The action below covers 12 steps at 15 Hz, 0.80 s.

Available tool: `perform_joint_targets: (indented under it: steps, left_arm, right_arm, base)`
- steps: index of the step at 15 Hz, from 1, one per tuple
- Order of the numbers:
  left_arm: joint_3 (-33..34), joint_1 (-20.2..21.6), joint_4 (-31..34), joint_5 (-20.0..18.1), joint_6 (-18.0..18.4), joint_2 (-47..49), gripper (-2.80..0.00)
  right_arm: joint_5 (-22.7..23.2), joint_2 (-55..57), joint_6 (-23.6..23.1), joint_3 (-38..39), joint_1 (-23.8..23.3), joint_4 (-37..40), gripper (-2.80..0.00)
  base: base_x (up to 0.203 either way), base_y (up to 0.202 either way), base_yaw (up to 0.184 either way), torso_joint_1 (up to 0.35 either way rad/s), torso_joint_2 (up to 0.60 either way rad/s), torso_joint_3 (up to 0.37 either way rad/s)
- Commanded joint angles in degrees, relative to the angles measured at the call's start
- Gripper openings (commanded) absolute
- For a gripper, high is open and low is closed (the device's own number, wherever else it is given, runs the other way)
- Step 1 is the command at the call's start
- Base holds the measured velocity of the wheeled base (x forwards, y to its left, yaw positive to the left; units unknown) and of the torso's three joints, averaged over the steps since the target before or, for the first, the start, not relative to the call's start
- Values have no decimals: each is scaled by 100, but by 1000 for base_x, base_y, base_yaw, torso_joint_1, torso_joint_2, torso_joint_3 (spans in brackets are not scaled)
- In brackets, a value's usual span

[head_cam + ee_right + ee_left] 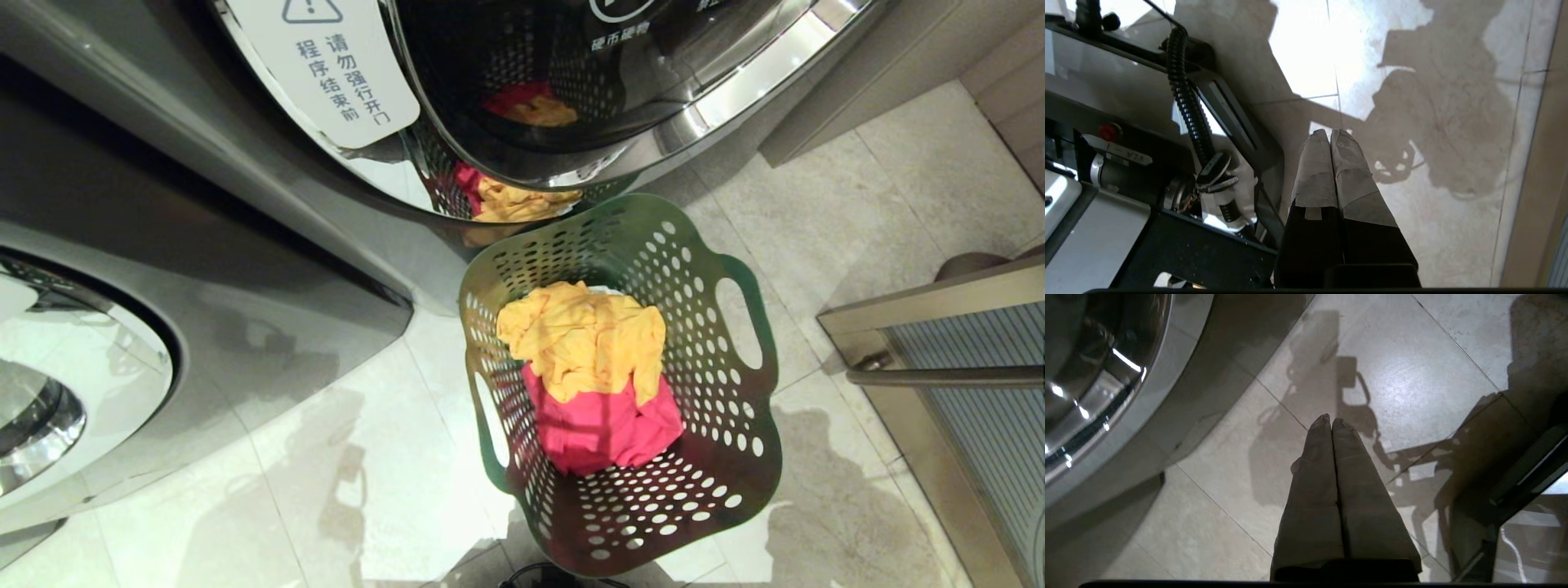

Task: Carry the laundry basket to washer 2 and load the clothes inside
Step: Open the lid of the washing machine

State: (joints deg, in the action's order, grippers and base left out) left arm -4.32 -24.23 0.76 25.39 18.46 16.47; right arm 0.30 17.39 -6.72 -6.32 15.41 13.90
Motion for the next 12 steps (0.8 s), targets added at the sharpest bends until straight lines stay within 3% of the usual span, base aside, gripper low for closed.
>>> perform_joint_targets:
  steps: [1, 4, 7, 8, 9, 11, 12]
  left_arm:
    - [80, -3, 12, -221, 487, -30, -280]
    - [98, -3, 62, -1188, 738, -30, -280]
    - [315, -3, -22, -2592, 674, -30, -280]
    - [406, -7, -191, -2921, 440, -18, -280]
    - [422, -53, -231, -2950, 35, 69, -280]
    - [412, -62, -68, -2803, -1053, 146, -280]
    - [341, 13, 225, -2586, -1364, 127, -280]
  right_arm:
    - [14, -162, 4, 86, -18, 1, -280]
    - [58, -174, 39, 96, -20, -19, -280]
    - [273, -157, 148, 70, -12, 8, -280]
    - [260, -165, 162, 70, -12, 8, -280]
    - [252, -150, 171, 61, -18, 14, -280]
    - [14, -32, 166, 13, -83, 159, -280]
    - [-87, 9, 178, -17, -223, 225, -280]
  base:
    - [0, 0, 0, 0, 0, 0]
    - [0, 0, 0, 0, 0, 0]
    - [0, 0, 0, 0, 0, 0]
    - [0, 0, 0, 0, 0, 0]
    - [0, 0, 0, 0, 0, 0]
    - [0, 0, 0, 0, 0, 0]
    - [0, 0, 0, 0, 0, 0]
